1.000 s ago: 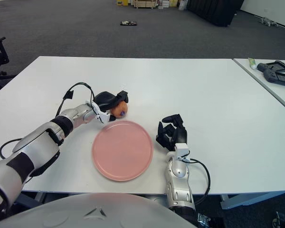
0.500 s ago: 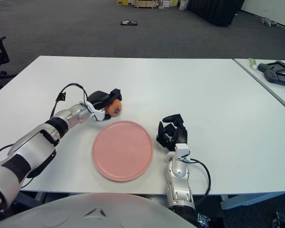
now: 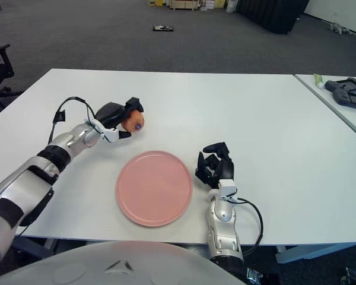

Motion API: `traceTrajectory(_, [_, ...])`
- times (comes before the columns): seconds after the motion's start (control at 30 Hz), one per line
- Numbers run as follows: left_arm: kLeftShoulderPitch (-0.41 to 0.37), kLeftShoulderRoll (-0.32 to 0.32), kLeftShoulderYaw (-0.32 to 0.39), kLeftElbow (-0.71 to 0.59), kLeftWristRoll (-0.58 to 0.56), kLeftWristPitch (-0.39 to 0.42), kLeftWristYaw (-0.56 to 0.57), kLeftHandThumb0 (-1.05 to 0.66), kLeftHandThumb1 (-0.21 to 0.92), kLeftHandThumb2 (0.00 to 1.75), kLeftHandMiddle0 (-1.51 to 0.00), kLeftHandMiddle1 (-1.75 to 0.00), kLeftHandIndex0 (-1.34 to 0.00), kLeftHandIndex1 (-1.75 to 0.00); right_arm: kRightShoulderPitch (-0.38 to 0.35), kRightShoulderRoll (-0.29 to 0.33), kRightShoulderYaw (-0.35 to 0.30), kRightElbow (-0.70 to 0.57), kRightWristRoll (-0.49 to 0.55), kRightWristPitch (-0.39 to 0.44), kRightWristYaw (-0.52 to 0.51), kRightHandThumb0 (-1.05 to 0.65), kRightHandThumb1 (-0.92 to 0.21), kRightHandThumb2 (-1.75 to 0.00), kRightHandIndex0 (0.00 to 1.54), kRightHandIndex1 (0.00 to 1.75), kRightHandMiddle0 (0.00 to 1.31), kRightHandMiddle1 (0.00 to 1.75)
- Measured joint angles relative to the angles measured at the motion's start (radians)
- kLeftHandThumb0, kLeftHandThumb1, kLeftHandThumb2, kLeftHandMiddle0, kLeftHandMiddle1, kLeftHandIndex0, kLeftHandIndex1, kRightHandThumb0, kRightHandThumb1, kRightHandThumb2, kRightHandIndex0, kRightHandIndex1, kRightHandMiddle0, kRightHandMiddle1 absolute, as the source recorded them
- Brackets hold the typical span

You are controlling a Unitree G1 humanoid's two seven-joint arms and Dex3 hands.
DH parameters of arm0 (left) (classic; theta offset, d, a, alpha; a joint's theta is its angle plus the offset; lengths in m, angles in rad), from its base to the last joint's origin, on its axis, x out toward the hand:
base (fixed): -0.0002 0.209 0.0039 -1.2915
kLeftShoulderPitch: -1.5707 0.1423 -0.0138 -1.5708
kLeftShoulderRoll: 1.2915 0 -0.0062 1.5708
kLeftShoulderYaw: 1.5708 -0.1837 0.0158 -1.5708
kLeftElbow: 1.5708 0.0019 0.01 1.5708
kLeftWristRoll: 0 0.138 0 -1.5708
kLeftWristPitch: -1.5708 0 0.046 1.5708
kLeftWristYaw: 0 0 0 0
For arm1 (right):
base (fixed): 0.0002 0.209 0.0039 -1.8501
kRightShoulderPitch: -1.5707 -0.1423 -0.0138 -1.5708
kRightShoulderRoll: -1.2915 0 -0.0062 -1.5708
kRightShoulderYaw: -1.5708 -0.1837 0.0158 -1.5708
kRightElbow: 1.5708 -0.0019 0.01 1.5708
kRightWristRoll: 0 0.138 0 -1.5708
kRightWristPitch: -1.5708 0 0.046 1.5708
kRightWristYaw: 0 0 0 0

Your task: Put the apple into the plate.

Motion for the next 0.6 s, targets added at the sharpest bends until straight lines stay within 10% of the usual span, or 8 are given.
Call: traceTrajectory(0.6, [0.208, 0.052, 0.108, -0.423, -0.067, 0.02, -0.149, -0.47, 0.3, 1.33, -1.19, -1.75, -0.62, -1.75, -0.005, 0.0, 0.001, 0.003, -0.003, 0.001, -0.004, -0.39, -0.63, -0.92, 0.76, 1.75, 0.37, 1.75])
